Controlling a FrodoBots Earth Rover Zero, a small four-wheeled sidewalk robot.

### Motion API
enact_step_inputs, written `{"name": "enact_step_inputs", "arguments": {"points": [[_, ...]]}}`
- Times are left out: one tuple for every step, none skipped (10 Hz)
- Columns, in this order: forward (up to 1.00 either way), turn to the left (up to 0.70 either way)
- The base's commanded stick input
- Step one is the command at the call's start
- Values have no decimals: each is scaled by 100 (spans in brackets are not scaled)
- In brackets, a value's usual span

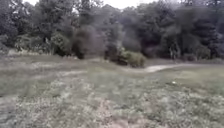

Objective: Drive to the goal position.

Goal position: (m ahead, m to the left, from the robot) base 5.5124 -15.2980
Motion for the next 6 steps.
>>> {"name": "enact_step_inputs", "arguments": {"points": [[50, 3], [50, 4], [50, 4], [50, 8], [50, 11], [50, 15]]}}
